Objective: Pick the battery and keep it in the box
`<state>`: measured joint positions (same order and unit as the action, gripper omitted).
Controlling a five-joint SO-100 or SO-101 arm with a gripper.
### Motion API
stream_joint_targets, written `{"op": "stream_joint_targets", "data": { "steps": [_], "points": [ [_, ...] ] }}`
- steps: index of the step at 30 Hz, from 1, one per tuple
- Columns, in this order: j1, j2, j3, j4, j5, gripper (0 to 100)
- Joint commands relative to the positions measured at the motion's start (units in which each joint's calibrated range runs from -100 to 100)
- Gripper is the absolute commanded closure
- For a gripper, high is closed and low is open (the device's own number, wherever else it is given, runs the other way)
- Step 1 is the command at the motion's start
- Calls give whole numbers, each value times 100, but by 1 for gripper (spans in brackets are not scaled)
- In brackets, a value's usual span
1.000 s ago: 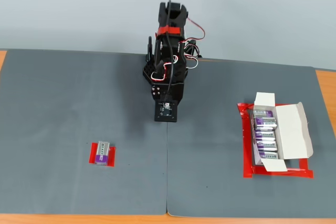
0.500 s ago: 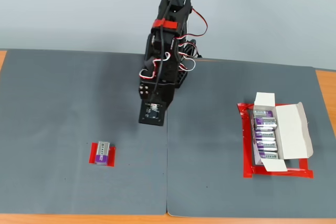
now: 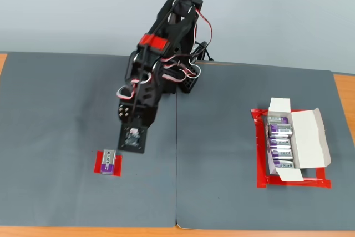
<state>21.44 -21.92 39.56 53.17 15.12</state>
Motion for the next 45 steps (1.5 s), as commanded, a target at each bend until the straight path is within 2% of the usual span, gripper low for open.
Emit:
{"op": "stream_joint_targets", "data": {
  "steps": [1,6,18,26,30,45],
  "points": [
    [157,187,-279,-473,111,98],
    [224,484,-279,-811,111,98],
    [209,1026,-505,-785,111,97],
    [232,1247,-668,-803,111,76],
    [232,1399,-668,-811,111,69],
    [291,2273,-1310,-811,111,68]
  ]
}}
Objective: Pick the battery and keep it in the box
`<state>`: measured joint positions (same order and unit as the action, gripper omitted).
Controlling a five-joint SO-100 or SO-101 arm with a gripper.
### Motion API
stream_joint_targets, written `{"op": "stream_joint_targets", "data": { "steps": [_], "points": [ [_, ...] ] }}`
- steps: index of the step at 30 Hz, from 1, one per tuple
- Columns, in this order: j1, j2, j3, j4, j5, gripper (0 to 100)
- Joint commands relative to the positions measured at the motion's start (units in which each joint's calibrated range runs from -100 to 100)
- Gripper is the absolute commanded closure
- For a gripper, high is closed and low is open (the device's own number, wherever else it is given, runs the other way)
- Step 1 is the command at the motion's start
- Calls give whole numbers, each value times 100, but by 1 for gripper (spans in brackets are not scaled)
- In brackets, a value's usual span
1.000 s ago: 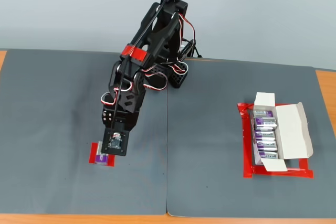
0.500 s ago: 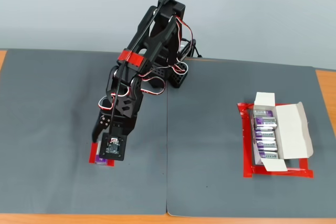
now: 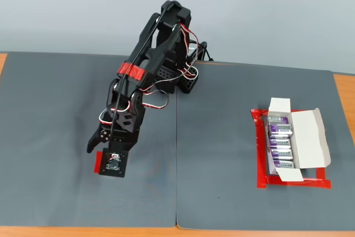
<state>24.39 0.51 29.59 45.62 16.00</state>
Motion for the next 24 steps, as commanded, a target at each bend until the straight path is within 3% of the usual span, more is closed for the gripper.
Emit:
{"op": "stream_joint_targets", "data": {
  "steps": [1,24],
  "points": [
    [-4,80,-340,-57,23,68],
    [41,767,-630,-65,18,68]
  ]
}}
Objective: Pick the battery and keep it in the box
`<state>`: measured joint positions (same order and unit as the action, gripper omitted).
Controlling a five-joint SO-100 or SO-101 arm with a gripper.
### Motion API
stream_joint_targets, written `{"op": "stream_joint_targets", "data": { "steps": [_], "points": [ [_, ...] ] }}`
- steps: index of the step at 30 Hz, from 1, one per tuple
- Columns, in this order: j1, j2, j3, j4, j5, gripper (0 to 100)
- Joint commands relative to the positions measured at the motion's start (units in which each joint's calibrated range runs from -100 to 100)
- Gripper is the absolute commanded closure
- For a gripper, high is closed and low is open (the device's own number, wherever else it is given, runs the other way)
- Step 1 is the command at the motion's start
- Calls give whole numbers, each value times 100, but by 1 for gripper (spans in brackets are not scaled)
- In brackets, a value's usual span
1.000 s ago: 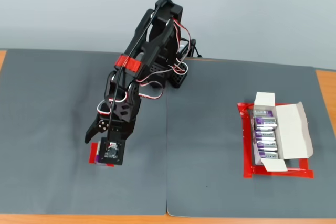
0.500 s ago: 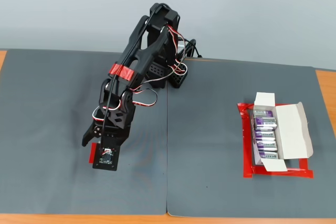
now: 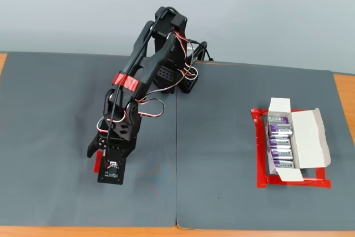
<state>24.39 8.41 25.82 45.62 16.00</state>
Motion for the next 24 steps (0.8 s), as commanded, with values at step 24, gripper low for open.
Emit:
{"op": "stream_joint_targets", "data": {
  "steps": [24],
  "points": [
    [56,180,-244,-65,13,77]
  ]
}}
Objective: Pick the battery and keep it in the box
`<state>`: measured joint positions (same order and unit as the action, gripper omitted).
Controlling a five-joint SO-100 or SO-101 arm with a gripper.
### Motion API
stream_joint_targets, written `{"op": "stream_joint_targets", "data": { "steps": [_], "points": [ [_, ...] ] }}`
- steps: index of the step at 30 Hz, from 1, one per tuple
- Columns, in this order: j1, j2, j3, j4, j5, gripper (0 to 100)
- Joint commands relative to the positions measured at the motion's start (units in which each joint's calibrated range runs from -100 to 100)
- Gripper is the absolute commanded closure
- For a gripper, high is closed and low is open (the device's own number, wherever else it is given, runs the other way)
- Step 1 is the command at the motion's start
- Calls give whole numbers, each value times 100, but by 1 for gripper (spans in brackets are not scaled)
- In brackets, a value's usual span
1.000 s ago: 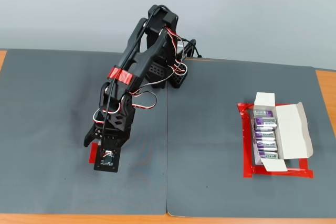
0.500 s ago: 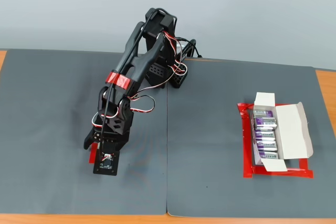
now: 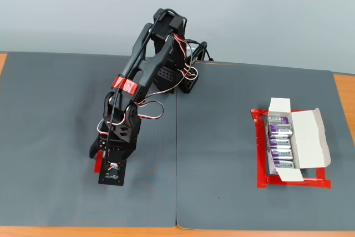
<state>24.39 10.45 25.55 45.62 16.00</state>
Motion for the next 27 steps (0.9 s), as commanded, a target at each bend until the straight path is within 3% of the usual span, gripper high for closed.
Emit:
{"op": "stream_joint_targets", "data": {
  "steps": [1,11,27],
  "points": [
    [56,-23,-217,-65,18,80],
    [56,-23,-208,-65,-3,94],
    [-11,-931,-126,30,-29,98]
  ]
}}
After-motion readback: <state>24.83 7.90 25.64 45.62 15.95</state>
